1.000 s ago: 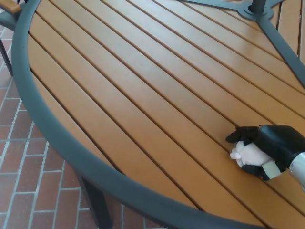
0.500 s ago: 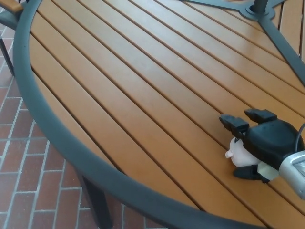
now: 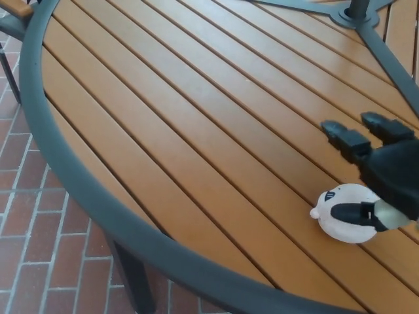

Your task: The robot uses its right hand to pick up the emotional support dumpling kept on the square table outside, turn around and walk towards the round table and place it in middle of the desk

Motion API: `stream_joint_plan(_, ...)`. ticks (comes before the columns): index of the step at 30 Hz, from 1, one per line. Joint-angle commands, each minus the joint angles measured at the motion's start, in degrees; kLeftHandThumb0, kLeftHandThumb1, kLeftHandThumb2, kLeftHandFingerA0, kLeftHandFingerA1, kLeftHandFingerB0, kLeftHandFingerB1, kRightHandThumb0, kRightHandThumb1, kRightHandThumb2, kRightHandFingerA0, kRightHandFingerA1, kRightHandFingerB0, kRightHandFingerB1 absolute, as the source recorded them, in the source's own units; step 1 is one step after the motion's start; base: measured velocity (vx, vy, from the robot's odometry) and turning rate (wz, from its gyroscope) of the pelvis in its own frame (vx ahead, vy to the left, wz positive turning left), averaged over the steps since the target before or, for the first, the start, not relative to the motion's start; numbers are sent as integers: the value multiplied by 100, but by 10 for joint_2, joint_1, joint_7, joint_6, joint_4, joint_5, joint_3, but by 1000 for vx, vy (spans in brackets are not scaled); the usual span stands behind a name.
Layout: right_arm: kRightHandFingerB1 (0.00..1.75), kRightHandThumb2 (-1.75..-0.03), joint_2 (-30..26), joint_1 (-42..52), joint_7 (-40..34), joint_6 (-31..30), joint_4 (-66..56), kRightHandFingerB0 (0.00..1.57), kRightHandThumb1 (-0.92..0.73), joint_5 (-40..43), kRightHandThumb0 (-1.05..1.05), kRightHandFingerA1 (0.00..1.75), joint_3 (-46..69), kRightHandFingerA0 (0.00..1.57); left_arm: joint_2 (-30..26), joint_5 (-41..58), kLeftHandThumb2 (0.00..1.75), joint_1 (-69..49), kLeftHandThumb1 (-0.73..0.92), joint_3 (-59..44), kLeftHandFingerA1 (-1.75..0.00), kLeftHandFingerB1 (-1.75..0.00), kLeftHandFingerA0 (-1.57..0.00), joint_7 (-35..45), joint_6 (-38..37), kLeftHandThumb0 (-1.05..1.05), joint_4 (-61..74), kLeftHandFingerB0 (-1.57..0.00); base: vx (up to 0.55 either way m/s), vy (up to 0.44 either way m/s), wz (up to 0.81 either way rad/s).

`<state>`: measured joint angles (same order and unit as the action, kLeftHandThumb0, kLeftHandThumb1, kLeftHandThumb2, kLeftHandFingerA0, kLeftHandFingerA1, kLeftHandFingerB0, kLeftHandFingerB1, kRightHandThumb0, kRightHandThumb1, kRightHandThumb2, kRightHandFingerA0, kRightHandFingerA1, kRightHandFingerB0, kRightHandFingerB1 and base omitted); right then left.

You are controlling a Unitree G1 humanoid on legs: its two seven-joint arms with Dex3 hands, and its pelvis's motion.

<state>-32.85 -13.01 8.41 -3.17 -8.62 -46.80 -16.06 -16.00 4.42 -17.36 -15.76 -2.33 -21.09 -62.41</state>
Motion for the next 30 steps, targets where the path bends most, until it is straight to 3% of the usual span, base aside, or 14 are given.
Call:
stream_joint_plan(1,0,-68,-43,82,109,-29,-176,0,-92,143,-105,0,155,0,-7,0,58,-6,63,-7,-57,-52,-75,-7,-37,-17,0,-68,0,0,0)
stream_joint_plan(2,0,-68,-45,87,114,-31,-188,0,-92,152,-105,0,167,0,-7,2,58,-7,63,-8,-57,-52,-75,-7,-37,-17,1,-68,0,0,0)
stream_joint_plan(3,4,-106,-60,130,144,-34,-238,0,-72,216,-103,0,318,0,-12,-6,57,57,61,-4,-67,-54,-77,-16,-4,-27,-62,-71,0,0,0)
stream_joint_plan(6,1,-119,-67,155,161,-31,-262,5,-74,256,-105,13,408,0,-15,-11,57,87,62,0,-68,-54,-76,-21,9,-27,-92,-71,0,0,0)
stream_joint_plan(11,8,-111,-58,195,192,-44,-247,15,-75,330,-105,2,586,0,-17,6,58,95,63,-15,-73,-57,-79,-11,-1,-23,-97,-75,-84,-29,0)
stream_joint_plan(12,33,-59,-46,200,127,-6,-178,27,-64,336,-31,36,650,17,-17,5,63,94,63,-14,-73,-59,-82,-12,-1,-18,-97,-79,0,0,0)
stream_joint_plan(13,33,-59,-38,204,78,24,-126,27,-64,341,-31,36,698,17,-18,5,63,94,63,-13,-73,-59,-82,-12,-2,-18,-96,-79,0,0,0)
stream_joint_plan(15,52,-90,-31,206,14,75,-37,19,-44,358,-19,53,762,16,-19,4,63,95,62,-13,-73,-59,-83,-12,-5,-18,-97,-80,0,0,0)
stream_joint_plan(16,43,-60,-39,207,-41,120,36,57,-66,359,-17,85,787,133,-19,6,60,101,62,-15,-77,-58,-85,-11,-2,-22,-100,-84,0,0,0)
stream_joint_plan(20,49,-73,-39,196,-130,186,139,70,-65,373,-15,73,835,128,-22,7,64,113,63,-15,-80,-60,-85,-13,5,-19,-103,-85,0,0,0)
stream_joint_plan(21,90,-101,-25,184,-191,266,181,85,-56,398,-13,97,871,108,-22,-6,73,120,61,-4,-88,-59,-86,-22,0,-17,-101,-88,0,0,0)
stream_joint_plan(26,95,-105,-15,185,-208,322,216,90,-53,416,-14,104,897,110,-22,-10,71,123,60,0,-87,-61,-86,-18,-7,-16,-102,-85,0,0,0)
stream_joint_plan(27,95,-105,-22,220,-241,357,264,104,-49,389,-19,113,906,120,-20,-17,70,121,62,7,-75,-60,-80,-21,-13,-18,-99,-79,0,0,0)
stream_joint_plan(30,97,-107,-38,259,-305,385,340,105,-45,334,-17,114,897,121,-20,-15,66,121,62,6,-71,-60,-80,-25,-11,-18,-101,-79,0,0,0)
